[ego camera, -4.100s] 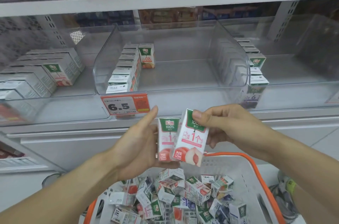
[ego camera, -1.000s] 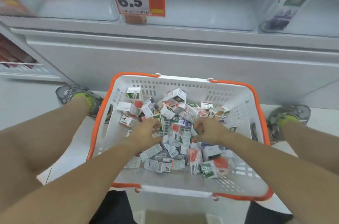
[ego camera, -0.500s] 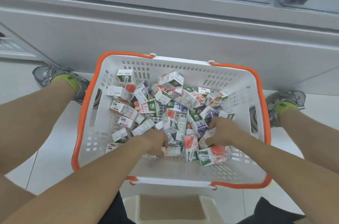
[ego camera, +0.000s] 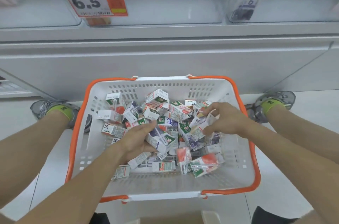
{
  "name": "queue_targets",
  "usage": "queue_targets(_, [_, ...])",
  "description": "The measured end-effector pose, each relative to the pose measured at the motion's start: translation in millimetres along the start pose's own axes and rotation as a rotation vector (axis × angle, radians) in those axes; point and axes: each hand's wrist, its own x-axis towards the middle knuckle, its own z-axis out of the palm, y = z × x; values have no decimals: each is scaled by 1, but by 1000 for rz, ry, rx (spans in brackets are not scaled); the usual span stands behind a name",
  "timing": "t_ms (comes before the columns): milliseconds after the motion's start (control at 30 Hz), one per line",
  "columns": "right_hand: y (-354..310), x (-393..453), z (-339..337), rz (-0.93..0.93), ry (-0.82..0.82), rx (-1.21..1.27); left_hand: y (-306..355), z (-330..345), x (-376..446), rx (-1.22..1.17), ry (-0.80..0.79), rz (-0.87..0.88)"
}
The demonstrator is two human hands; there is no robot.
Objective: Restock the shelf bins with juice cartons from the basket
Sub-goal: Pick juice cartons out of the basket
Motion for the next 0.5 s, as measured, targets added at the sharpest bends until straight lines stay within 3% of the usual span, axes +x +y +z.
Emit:
queue_targets(133, [-49,-21,-56,-230,54,-288,31,17,-18,-75,-66,86])
queue_targets(233, [-89,-43,-98,-388,28,-339,80,23,-45,71,-130,189])
queue_targets(367, [-122,-63,-131,-531,-36,-116,151,32,-86,450,-101,376])
queue_targets(500, [-124,-56,-130,-563,-100,192,197,40,-119,555,47,540])
